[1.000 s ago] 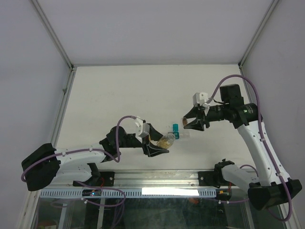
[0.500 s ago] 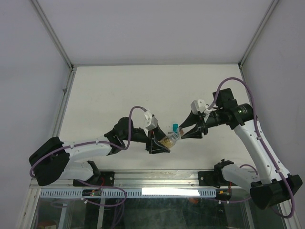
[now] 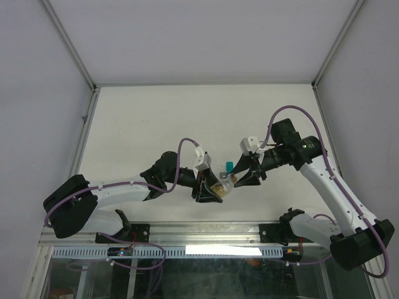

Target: Sort the pills into containers

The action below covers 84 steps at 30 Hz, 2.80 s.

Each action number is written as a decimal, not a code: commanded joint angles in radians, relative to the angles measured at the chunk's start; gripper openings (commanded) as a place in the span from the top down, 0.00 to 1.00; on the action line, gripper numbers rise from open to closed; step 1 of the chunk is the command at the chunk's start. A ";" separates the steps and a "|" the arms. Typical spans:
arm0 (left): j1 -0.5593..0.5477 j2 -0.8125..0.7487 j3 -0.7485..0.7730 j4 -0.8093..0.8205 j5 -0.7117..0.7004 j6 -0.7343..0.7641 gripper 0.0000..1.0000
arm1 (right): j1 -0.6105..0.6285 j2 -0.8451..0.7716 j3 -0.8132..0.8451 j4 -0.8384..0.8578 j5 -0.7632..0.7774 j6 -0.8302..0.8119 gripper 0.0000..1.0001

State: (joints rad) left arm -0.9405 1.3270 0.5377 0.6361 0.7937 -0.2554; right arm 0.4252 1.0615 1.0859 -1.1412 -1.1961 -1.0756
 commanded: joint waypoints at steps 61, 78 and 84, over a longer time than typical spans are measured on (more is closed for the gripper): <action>-0.204 0.005 0.147 -0.018 -0.868 0.357 1.00 | -0.087 0.152 -0.084 0.370 0.185 0.744 0.77; -0.205 0.007 0.061 -0.046 -0.587 0.233 1.00 | -0.241 0.039 0.124 0.036 0.047 0.344 0.05; -0.194 -0.030 0.015 0.036 -0.331 0.173 1.00 | -0.237 0.004 0.115 -0.331 -0.030 -0.376 0.02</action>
State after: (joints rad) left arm -1.1332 1.3491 0.5617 0.5297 0.2493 -0.0200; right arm 0.1871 1.1000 1.1877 -1.1446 -1.1225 -0.8520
